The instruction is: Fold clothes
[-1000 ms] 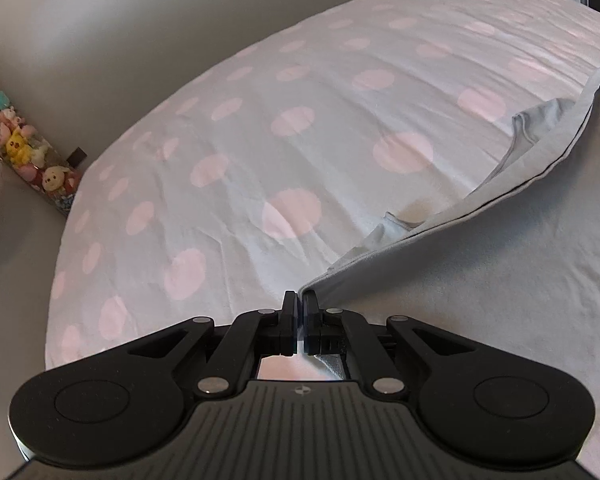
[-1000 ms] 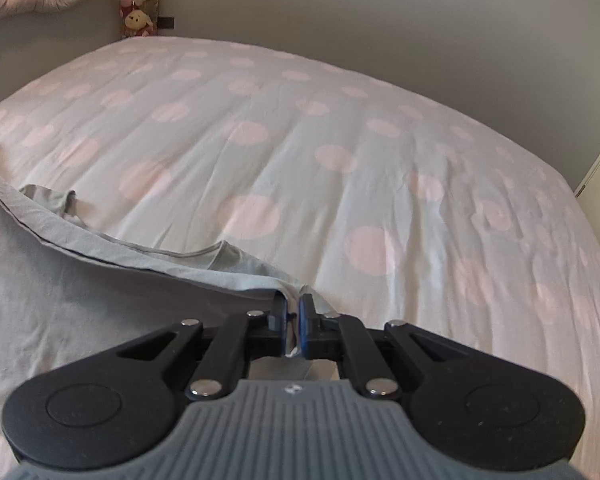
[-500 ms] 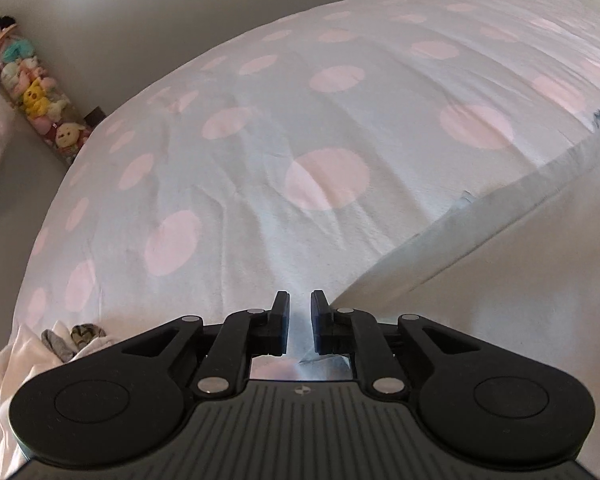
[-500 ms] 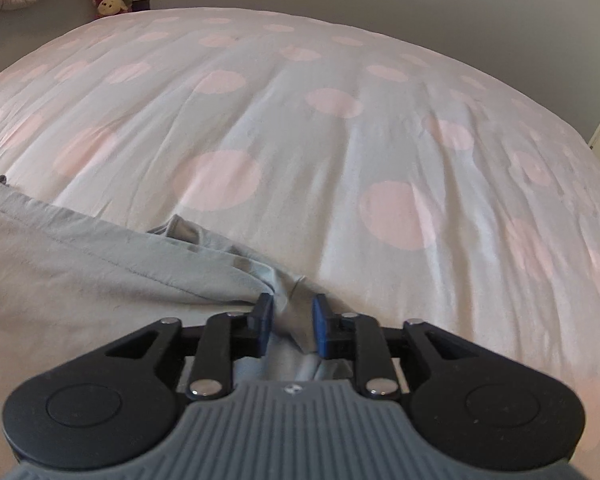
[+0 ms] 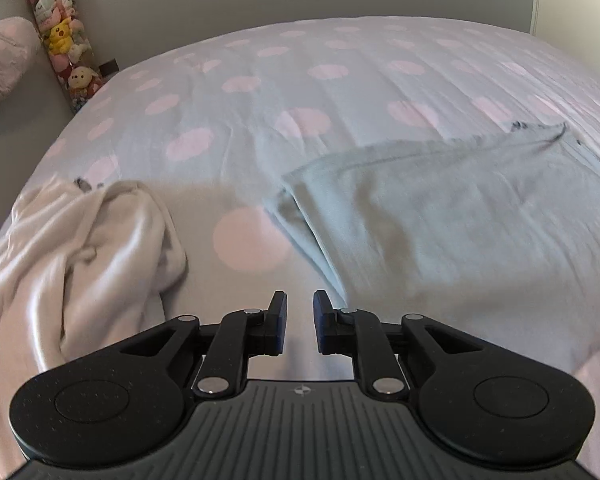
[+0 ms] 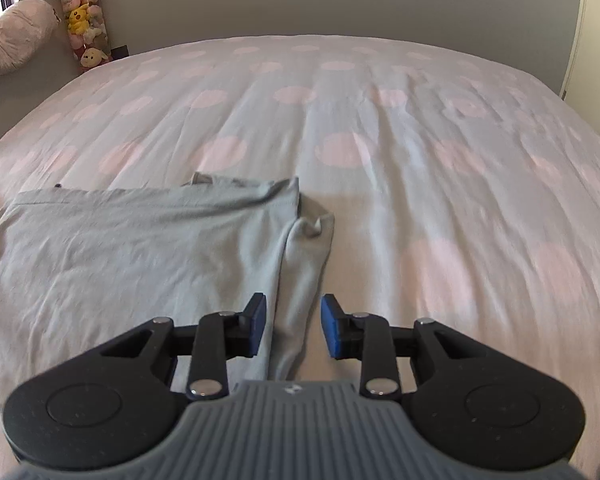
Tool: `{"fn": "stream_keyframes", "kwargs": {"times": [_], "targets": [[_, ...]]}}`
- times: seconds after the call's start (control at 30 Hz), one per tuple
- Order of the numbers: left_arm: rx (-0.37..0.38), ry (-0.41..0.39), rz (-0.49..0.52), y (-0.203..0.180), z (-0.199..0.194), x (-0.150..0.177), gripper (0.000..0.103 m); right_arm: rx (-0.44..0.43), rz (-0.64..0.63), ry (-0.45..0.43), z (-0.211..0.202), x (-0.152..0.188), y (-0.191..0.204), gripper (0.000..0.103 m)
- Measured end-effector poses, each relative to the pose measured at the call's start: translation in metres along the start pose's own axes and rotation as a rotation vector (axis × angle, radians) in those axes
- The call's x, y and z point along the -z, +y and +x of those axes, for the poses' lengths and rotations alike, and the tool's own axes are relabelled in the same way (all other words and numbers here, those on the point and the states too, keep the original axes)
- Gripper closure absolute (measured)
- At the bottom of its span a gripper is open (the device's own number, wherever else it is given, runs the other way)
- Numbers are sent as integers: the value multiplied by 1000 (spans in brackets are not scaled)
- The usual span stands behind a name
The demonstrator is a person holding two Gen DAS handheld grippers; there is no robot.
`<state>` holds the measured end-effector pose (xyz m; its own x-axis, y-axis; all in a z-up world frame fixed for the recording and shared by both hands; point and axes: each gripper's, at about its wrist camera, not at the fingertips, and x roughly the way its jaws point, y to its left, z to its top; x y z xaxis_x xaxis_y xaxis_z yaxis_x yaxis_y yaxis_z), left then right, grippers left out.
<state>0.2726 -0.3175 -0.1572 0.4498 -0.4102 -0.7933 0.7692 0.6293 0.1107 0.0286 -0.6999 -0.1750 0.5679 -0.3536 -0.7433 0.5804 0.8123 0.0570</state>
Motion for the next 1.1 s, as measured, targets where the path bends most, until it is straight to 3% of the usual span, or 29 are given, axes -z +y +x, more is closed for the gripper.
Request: {"fn": "stream_keyframes", "kwargs": {"times": [0.13,0.3,0.5,0.6,0.7,0.83,0.87,0.93,0.97,1.0,1.1], "targets": [[24,22,-84,-15,-19,39,84,-12,97,1,-29,48,0,67],[55,2,-309,-11,-25,69,81,-52,327,-41,-53,102,-5,58],[88,-23,-420,-9,-19,87,76,-104,483,-75,-46,124,-4,57],[97,-40,-490,-8,-17,94,70,-106,501,-76,-39,122,2,55],[97,-55,-443,-16,-17,92,62,-96,471,-65,-36,118,12,51],[77,-52,-340,-33,-15,90,67,-51,358,-34,-31,112,28,51],[81,-51,-326,-35,-14,89,71,-36,337,-29,-30,110,31,55],[103,-55,-320,-38,-14,88,89,-18,304,-23,-28,106,37,67],[102,-58,-311,-40,-15,87,93,-15,288,-19,-27,104,40,79],[96,-64,-290,-42,-16,86,99,-5,268,-16,-26,102,44,83],[26,-66,-201,-49,-20,84,100,65,179,-11,-28,96,60,88]]}}
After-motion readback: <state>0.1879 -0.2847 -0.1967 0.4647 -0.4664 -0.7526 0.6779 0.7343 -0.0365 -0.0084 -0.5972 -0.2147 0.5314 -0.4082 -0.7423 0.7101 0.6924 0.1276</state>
